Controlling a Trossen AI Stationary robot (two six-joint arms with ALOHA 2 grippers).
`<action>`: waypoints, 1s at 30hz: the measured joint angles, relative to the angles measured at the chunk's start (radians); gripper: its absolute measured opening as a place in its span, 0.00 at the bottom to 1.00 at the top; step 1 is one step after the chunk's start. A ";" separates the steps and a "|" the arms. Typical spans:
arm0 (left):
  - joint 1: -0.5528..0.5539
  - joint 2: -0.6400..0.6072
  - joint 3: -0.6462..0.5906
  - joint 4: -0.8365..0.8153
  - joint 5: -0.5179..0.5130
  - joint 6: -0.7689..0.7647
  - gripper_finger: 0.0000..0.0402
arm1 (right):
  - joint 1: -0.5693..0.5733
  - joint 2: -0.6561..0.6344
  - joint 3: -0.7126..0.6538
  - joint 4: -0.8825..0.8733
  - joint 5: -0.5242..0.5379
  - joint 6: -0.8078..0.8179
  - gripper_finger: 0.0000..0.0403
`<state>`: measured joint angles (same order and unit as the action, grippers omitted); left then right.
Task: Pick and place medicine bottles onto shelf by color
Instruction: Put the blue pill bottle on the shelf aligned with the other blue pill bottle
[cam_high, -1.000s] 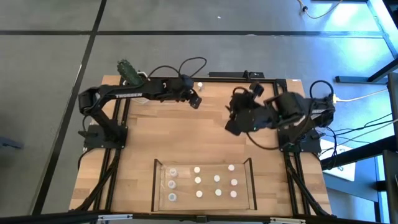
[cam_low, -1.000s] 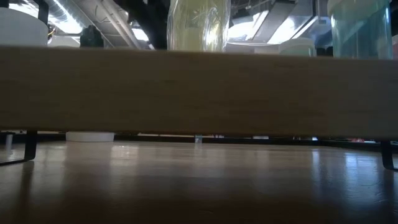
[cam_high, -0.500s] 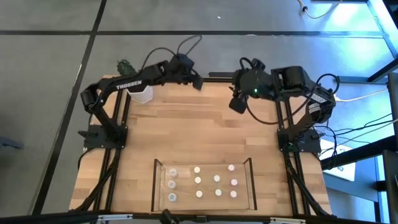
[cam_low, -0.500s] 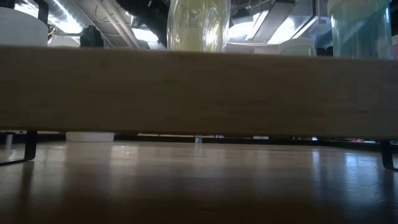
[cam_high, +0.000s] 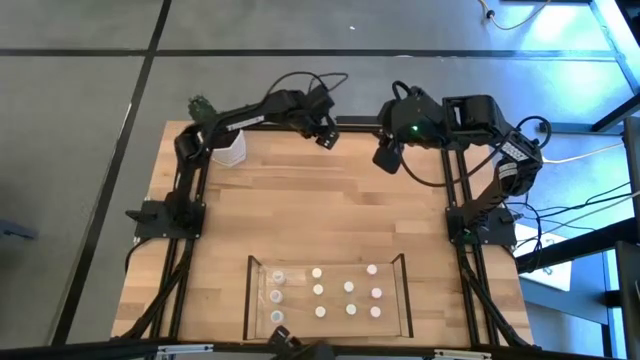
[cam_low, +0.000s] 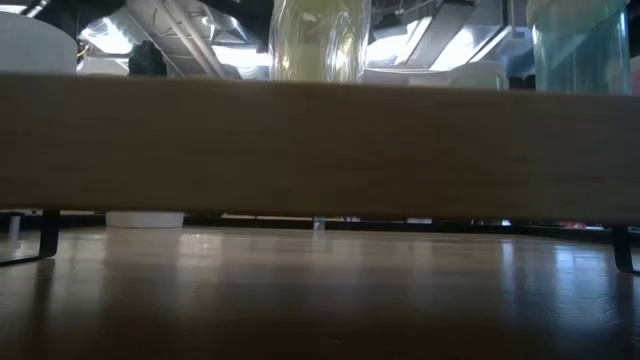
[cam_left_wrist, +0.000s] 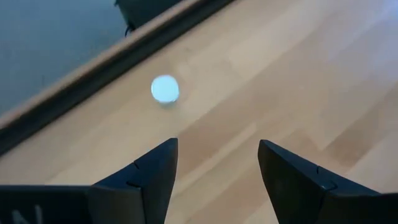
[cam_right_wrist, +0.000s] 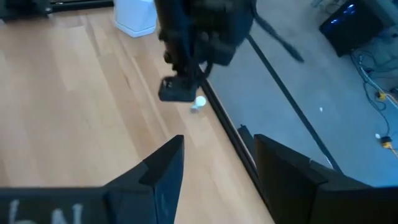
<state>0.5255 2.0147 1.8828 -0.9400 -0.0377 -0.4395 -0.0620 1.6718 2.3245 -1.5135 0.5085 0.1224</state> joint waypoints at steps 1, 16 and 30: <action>0.000 0.013 0.000 -0.002 0.002 -0.011 0.54 | 0.000 0.000 0.000 0.000 -0.009 0.000 0.48; -0.001 0.140 0.002 0.028 -0.123 -0.056 0.54 | 0.000 0.000 -0.001 -0.001 -0.015 0.000 0.48; -0.017 0.140 0.002 0.067 -0.171 -0.145 0.54 | 0.000 0.000 -0.001 -0.001 -0.015 -0.030 0.48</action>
<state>0.5080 2.1544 1.8843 -0.8732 -0.2084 -0.5845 -0.0616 1.6718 2.3234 -1.5141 0.4933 0.0927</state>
